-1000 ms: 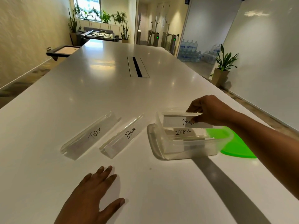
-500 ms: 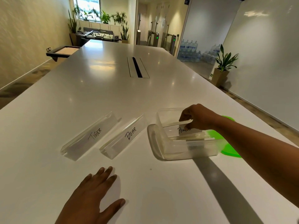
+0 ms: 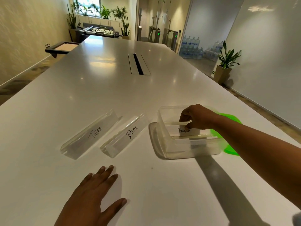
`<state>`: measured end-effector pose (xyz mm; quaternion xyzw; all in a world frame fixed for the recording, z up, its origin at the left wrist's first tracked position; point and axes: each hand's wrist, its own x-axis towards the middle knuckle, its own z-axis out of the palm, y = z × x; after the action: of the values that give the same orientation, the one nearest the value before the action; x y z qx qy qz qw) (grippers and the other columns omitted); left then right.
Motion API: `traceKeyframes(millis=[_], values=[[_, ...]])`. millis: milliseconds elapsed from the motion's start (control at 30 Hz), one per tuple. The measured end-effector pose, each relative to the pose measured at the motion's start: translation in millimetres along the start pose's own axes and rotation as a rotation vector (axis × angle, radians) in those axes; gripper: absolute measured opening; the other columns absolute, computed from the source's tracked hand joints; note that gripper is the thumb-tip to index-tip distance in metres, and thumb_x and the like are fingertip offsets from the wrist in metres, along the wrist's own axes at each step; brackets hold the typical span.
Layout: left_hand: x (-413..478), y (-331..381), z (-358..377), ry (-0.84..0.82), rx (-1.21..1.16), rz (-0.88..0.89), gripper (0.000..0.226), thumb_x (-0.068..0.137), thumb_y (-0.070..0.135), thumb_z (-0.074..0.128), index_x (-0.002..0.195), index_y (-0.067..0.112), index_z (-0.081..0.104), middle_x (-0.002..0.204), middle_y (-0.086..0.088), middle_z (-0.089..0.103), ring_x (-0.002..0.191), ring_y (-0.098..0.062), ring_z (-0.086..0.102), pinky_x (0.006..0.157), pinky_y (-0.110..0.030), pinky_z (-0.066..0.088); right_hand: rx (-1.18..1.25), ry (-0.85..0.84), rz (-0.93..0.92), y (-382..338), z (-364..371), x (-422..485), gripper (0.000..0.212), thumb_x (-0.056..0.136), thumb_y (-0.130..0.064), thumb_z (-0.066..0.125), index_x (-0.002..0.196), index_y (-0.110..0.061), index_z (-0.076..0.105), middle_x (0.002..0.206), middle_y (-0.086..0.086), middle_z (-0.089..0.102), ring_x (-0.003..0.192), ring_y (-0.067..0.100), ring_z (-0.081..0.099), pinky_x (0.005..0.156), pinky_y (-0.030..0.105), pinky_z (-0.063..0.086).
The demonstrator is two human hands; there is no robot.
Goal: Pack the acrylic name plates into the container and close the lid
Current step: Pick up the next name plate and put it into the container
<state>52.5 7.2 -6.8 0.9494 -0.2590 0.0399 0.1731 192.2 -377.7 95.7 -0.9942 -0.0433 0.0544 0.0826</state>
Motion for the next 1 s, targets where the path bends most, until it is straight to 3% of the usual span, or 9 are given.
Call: traceKeyframes(millis=[233,400,500,567,633,700,800,933,1000], values=[[-0.7,1.0,0.7,-0.037,-0.016,-0.021,0.087,0.086,0.077,0.023,0.111,0.011,0.073,0.124,-0.008,0.066,0.111,-0.035,0.064,0.108,-0.011,0.007,0.017,-0.003,-0.017,-1.1,-6.5,1.7,0.040,0.073,-0.023,0.082,0.110,-0.016,0.069,0.110,-0.001,0.072,0.099,0.013,0.065,0.081,0.019,0.048],[-0.5,1.4,-1.2,-0.028,-0.053,-0.022,0.087,0.084,0.078,0.023,0.115,0.013,0.072,0.128,-0.006,0.063,0.116,-0.032,0.061,0.108,-0.015,0.011,0.110,0.257,-0.102,-36.5,-25.2,-24.8,0.034,0.081,-0.031,0.074,0.113,-0.019,0.068,0.114,-0.003,0.070,0.095,0.001,0.061,0.086,0.020,0.049],[-2.2,-0.1,1.8,-0.012,-0.110,-0.068,0.093,0.076,0.086,0.018,0.128,0.024,0.061,0.144,0.007,0.046,0.135,-0.017,0.042,0.116,-0.027,0.019,0.257,0.425,-0.167,-72.0,-27.5,-57.9,0.029,0.083,-0.037,0.069,0.111,-0.029,0.067,0.109,-0.019,0.065,0.084,-0.011,0.058,0.072,0.000,0.043],[-3.8,-1.7,5.3,0.004,-0.131,-0.100,0.098,0.069,0.091,0.013,0.138,0.032,0.050,0.151,0.017,0.029,0.142,-0.005,0.023,0.117,-0.030,0.016,0.379,0.512,-0.206,-96.1,-19.5,-84.9,0.025,0.083,-0.042,0.067,0.107,-0.034,0.067,0.105,-0.032,0.061,0.080,0.004,0.066,0.065,-0.003,0.040],[-5.6,-2.1,7.1,-0.016,-0.116,-0.115,0.099,0.066,0.092,0.007,0.142,0.038,0.039,0.154,0.022,0.017,0.143,0.003,0.010,0.119,-0.027,0.009,0.462,0.580,-0.250,-118.0,-1.6,-108.8,0.022,0.082,-0.041,0.069,0.102,-0.032,0.069,0.101,-0.033,0.062,0.079,0.011,0.068,0.068,-0.001,0.039],[-7.7,-1.5,7.2,-0.035,-0.107,-0.135,0.097,0.065,0.092,0.004,0.144,0.042,0.030,0.154,0.027,0.008,0.142,0.009,0.002,0.119,-0.023,0.005,0.465,0.571,-0.276,-134.1,24.6,-124.3,0.023,0.079,-0.039,0.070,0.101,-0.032,0.070,0.100,-0.026,0.066,0.088,-0.001,0.065,0.073,0.005,0.042],[-9.7,0.3,5.7,-0.029,-0.123,-0.143,0.090,0.070,0.089,0.011,0.145,0.043,0.031,0.154,0.029,0.007,0.142,0.010,0.001,0.119,-0.023,0.004,0.469,0.432,-0.213,-144.9,71.0,-135.5,0.029,0.079,-0.041,0.072,0.107,-0.034,0.068,0.108,-0.020,0.067,0.098,-0.002,0.061,0.086,0.020,0.048],[-12.0,2.4,3.7,-0.030,-0.128,-0.148,0.092,0.069,0.090,0.007,0.145,0.045,0.030,0.155,0.029,0.006,0.142,0.009,0.000,0.120,-0.024,0.004,0.408,0.347,-0.057,-143.0,115.1,-138.4,0.052,0.079,-0.053,0.068,0.127,-0.037,0.054,0.125,-0.026,0.052,0.117,-0.003,0.049,0.095,0.003,0.029],[-11.8,3.0,2.7,-0.027,-0.123,-0.143,0.087,0.074,0.087,0.011,0.146,0.043,0.030,0.155,0.029,0.007,0.143,0.009,0.001,0.120,-0.025,0.006,0.367,0.302,-0.047,-140.7,126.6,-135.8,0.063,0.079,-0.059,0.064,0.134,-0.033,0.050,0.140,-0.022,0.045,0.131,-0.001,0.038,0.103,0.008,0.024]])
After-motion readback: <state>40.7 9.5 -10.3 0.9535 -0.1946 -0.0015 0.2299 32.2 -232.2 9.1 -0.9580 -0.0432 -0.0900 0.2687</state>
